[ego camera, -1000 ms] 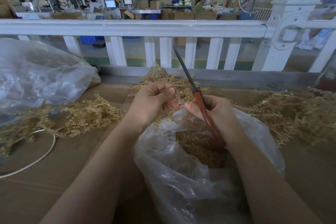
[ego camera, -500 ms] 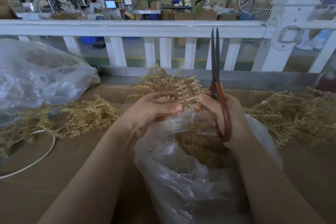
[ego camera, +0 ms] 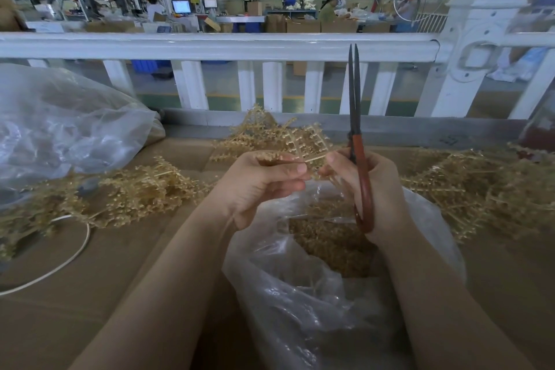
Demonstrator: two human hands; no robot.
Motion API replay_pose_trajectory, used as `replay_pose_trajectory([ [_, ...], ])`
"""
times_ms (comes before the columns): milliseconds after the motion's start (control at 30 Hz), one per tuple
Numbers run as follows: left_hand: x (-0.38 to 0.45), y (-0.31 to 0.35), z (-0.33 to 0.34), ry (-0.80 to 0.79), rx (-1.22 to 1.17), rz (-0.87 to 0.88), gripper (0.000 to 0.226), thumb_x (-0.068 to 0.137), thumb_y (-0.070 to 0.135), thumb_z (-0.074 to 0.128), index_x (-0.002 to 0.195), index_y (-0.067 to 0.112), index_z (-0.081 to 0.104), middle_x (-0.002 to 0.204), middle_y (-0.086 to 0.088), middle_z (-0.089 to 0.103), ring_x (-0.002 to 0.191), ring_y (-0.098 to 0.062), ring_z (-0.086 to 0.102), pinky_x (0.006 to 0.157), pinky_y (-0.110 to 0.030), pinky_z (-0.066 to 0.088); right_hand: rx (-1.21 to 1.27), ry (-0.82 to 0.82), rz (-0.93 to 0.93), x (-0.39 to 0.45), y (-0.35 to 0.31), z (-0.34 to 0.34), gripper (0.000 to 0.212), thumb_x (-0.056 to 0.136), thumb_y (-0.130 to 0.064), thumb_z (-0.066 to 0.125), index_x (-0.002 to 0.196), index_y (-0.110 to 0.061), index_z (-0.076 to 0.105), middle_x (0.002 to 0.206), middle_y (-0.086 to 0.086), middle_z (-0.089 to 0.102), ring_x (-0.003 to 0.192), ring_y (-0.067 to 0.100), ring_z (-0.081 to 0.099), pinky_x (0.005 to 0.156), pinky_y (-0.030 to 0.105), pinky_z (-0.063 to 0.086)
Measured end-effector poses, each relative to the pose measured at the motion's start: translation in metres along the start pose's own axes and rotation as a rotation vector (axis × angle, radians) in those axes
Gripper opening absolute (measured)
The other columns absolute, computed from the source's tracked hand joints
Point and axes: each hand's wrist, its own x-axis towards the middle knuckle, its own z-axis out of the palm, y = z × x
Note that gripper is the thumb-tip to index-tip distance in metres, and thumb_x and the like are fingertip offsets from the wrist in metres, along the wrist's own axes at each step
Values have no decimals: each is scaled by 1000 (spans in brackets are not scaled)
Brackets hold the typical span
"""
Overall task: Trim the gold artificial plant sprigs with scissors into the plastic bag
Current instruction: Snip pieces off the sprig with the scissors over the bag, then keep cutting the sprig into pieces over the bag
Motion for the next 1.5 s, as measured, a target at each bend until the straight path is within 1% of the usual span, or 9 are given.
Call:
replay_pose_trajectory([
  [133, 4, 0, -2, 134, -76, 57, 17, 70, 17, 80, 86, 13, 73, 82, -4, 76, 71, -11, 71, 67, -21, 55, -189, 109, -108, -1, 2, 1, 61, 66, -61, 73, 89, -5, 72, 81, 4, 74, 78, 19, 71, 77, 33, 57],
  [333, 7, 1, -9, 294, -147, 164, 11, 84, 2, 72, 79, 11, 70, 72, -5, 72, 65, -11, 67, 59, -19, 53, -522, 39, -147, 1, 10, 2, 57, 60, -87, 61, 87, -37, 61, 80, -32, 65, 81, -8, 61, 73, 23, 43],
  [500, 8, 1, -12, 312, -149, 195, 4, 85, 6, 72, 89, 4, 71, 70, -5, 71, 66, -12, 68, 60, -20, 52, -828, -77, -136, -2, 13, 4, 80, 54, -103, 42, 100, -40, 57, 93, -23, 66, 87, -3, 61, 72, 24, 47],
  [600, 7, 2, -11, 322, -148, 197, 15, 88, 7, 69, 76, 13, 76, 73, -6, 74, 70, -13, 72, 60, -19, 53, -916, -75, -162, -1, 14, 5, 75, 61, -96, 46, 105, -36, 57, 96, -20, 65, 91, 5, 61, 75, 31, 51],
  [767, 2, 4, -8, 292, -167, 198, 40, 95, 4, 59, 63, 18, 78, 78, -7, 77, 73, -12, 74, 60, -18, 55, -1091, -40, -221, 0, 15, 3, 69, 71, -89, 51, 110, -32, 55, 99, -18, 60, 85, 6, 54, 62, 22, 37],
  [1000, 2, 5, -7, 292, -216, 181, 29, 97, -1, 53, 76, 8, 70, 78, -8, 76, 72, -13, 74, 59, -17, 55, -1191, 11, -225, 1, 16, 4, 69, 74, -89, 50, 108, -29, 57, 96, -17, 60, 81, 8, 53, 61, 24, 36],
  [1167, 0, 6, -8, 270, -179, 214, 31, 95, 0, 57, 73, 12, 75, 82, -10, 77, 75, -15, 75, 61, -18, 56, -1162, 9, -194, -2, 12, 5, 65, 72, -89, 51, 102, -31, 57, 84, -24, 54, 72, 0, 48, 56, 14, 29],
  [1333, -1, 8, -9, 281, -122, 252, 29, 93, 3, 62, 73, 15, 79, 86, -14, 77, 75, -16, 74, 64, -20, 56, -1170, -2, -205, -4, 8, 5, 80, 60, -95, 30, 97, -30, 58, 76, -21, 54, 66, 0, 47, 55, 17, 35],
  [1500, 0, 7, -10, 308, -92, 269, 22, 92, 5, 64, 77, 13, 77, 84, -14, 77, 73, -16, 74, 61, -20, 55, -1175, -14, -223, -5, 7, 6, 87, 58, -95, 27, 99, -27, 61, 80, -16, 61, 70, 7, 53, 56, 22, 39],
])
